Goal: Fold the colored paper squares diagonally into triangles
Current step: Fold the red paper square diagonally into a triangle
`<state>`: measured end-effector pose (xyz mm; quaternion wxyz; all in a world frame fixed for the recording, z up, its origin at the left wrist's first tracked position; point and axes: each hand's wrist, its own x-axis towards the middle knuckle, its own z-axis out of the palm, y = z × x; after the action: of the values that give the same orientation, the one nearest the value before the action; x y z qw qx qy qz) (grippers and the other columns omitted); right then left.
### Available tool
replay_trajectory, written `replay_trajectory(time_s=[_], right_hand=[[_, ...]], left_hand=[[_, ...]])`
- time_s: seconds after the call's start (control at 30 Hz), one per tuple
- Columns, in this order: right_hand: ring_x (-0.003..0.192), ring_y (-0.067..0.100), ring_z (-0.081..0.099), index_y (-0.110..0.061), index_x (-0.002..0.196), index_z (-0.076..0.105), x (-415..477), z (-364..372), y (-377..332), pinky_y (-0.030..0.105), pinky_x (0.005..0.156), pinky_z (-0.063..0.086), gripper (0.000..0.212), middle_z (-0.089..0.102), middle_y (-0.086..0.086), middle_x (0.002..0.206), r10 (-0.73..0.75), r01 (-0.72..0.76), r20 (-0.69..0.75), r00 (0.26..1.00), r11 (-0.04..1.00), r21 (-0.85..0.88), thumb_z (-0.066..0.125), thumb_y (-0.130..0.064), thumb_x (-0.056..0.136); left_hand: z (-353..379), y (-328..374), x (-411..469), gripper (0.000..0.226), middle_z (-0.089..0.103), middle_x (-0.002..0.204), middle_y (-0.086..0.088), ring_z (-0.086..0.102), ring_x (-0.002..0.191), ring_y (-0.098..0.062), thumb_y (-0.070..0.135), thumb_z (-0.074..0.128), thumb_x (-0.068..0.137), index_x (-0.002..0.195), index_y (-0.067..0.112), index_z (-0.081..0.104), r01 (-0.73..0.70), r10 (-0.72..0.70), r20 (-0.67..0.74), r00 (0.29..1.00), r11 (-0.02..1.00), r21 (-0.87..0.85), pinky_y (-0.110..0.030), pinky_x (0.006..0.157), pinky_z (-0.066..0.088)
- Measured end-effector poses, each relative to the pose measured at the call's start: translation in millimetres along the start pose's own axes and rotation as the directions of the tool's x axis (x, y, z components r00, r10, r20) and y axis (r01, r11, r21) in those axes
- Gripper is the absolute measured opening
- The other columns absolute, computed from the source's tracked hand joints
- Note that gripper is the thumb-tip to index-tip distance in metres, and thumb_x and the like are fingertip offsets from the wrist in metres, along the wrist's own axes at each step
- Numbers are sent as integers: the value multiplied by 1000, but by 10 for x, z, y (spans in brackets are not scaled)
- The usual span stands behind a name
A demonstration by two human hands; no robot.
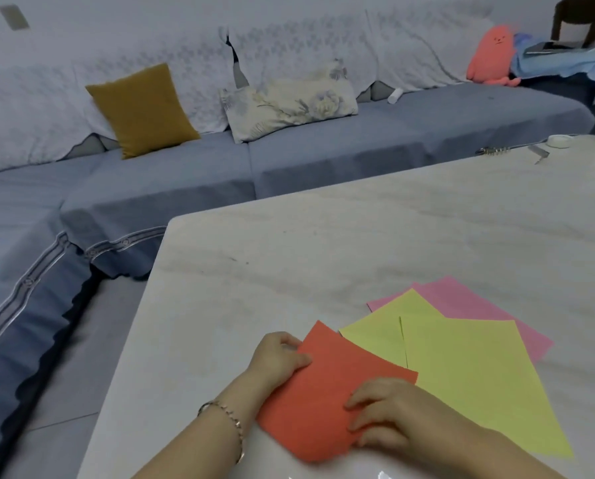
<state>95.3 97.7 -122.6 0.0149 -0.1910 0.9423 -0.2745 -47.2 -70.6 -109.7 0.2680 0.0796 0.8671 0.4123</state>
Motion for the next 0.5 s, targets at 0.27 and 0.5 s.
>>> replay_trajectory(time_s=[0.27, 0.5], right_hand=[[98, -5, 56, -47, 70, 63, 168, -115, -7, 6, 83, 36, 18, 58, -27, 103, 261, -172, -157, 952, 886, 431, 52, -59, 75], [123, -11, 31, -30, 121, 56, 172, -110, -1, 2, 102, 15, 70, 49, -18, 128, 71, -62, -92, 993, 994, 93, 41, -78, 71]], left_hand=[[-34, -29, -225, 14, 60, 66, 8, 54, 63, -6, 10, 61, 84, 73, 19, 61, -180, 181, -16, 983, 984, 3, -20, 64, 41], [-275, -42, -421, 21, 65, 66, -4, 53, 52, -8, 2, 56, 87, 73, 17, 60, -151, 133, -121, 984, 977, -151, -20, 53, 40]])
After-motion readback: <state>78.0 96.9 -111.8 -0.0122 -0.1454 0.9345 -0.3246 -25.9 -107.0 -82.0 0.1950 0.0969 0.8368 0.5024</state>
